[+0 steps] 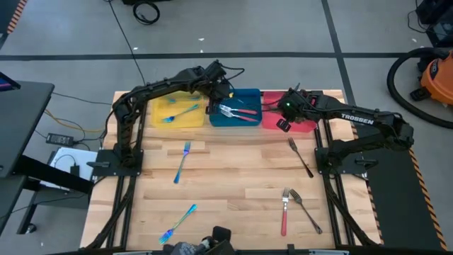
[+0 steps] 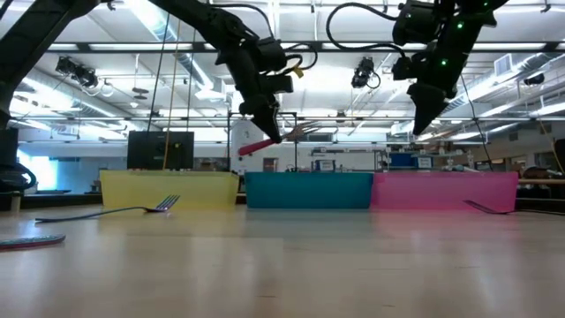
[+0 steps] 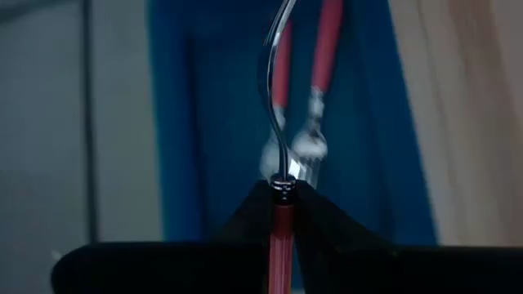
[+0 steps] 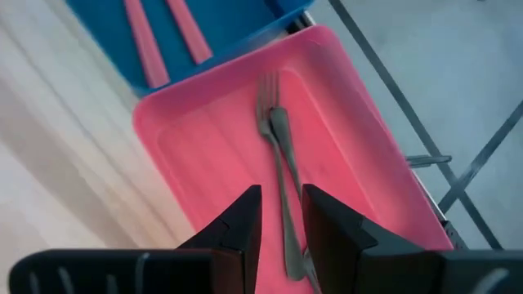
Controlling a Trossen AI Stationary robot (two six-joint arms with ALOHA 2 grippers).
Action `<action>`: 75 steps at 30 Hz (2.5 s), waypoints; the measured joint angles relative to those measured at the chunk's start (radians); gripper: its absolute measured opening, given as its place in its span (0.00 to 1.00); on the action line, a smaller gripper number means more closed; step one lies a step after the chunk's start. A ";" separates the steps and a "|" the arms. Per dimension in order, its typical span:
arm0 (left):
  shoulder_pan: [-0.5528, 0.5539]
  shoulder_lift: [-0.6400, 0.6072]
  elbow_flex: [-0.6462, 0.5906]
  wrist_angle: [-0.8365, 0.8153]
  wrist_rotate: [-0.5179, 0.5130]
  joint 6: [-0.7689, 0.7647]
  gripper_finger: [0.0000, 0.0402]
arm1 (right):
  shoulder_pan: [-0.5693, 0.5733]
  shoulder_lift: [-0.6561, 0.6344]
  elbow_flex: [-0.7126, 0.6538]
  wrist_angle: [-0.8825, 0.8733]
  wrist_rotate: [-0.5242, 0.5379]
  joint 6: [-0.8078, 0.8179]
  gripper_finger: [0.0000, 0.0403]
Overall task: Sort silverware by color (type)
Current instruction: Put the pink fork into the blue bin, then put the black fork into the pink bin
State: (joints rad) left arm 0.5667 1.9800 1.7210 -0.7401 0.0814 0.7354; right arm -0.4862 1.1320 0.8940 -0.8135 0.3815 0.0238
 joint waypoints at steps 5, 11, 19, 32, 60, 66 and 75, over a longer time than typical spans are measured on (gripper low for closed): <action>-0.003 0.000 0.000 0.113 0.025 0.063 0.08 | -0.034 0.000 0.000 0.035 -0.012 -0.020 0.24; 0.014 0.037 0.001 0.167 0.067 0.068 0.07 | -0.061 0.000 0.000 0.079 -0.014 -0.024 0.24; 0.030 0.115 0.000 0.193 0.081 0.083 0.07 | -0.061 0.000 0.000 0.092 -0.043 0.009 0.24; -0.023 0.181 0.001 0.179 0.105 0.069 0.09 | -0.041 0.000 0.000 0.074 -0.090 0.056 0.24; -0.027 0.174 0.000 0.163 0.001 0.026 0.24 | 0.014 0.000 0.000 -0.028 -0.161 0.145 0.24; -0.044 0.122 0.000 0.161 -0.003 -0.012 0.24 | 0.055 0.000 0.000 -0.184 -0.245 0.297 0.24; -0.077 0.098 0.000 0.121 -0.009 -0.017 0.24 | 0.303 0.000 0.000 -0.353 -0.358 0.614 0.24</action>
State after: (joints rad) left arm 0.4901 2.0785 1.7214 -0.6189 0.0728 0.7181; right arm -0.1829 1.1320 0.8936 -1.1663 0.0236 0.6376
